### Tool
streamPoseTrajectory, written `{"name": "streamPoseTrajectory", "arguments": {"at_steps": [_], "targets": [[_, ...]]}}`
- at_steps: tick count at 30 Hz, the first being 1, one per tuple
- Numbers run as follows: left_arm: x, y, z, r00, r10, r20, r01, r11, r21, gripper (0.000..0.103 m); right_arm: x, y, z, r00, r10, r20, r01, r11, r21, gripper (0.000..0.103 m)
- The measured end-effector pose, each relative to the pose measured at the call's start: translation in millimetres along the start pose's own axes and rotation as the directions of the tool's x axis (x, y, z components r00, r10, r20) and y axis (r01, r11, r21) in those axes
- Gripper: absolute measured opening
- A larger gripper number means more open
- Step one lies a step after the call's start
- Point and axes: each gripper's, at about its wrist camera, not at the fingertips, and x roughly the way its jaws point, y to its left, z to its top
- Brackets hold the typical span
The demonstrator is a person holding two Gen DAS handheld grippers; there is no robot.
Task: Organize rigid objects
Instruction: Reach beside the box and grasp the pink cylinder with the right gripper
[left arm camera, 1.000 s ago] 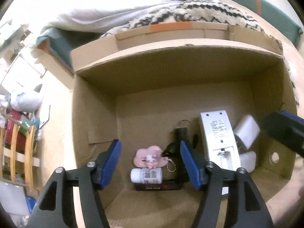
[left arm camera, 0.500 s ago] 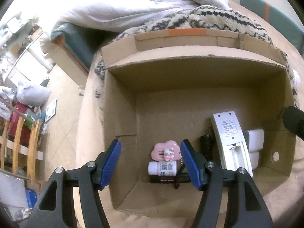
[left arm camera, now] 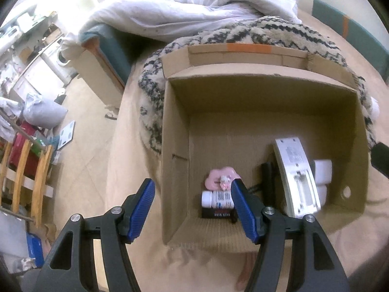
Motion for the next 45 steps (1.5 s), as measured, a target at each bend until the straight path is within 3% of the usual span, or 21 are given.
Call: {"name": "streamPoseTrajectory", "arguments": {"at_steps": [8, 20, 37, 45], "targets": [[-16.7, 8.7, -28.4, 1.0, -0.019, 0.019, 0.019, 1.0, 0.023, 0.062, -7.3, 2.9, -17.2, 1.0, -0.015, -0.016, 0.014, 1.0, -0.019, 0.096], [-21.1, 35.1, -61.6, 0.998, -0.055, -0.005, 0.054, 0.998, -0.038, 0.062, -10.5, 6.9, -46.6, 0.998, -0.027, -0.062, 0.026, 1.0, -0.019, 0.096], [1.3, 60.0, -77.6, 0.996, -0.059, -0.063, 0.048, 0.986, -0.158, 0.062, 5.4, 1.3, -66.7, 0.989, -0.077, -0.125, 0.077, 0.997, -0.005, 0.096], [0.9, 71.7, -75.5, 0.994, -0.081, -0.075, 0.062, 0.972, -0.227, 0.062, 18.0, 2.3, -86.3, 0.98, -0.039, -0.196, 0.046, 0.998, 0.031, 0.096]]}}
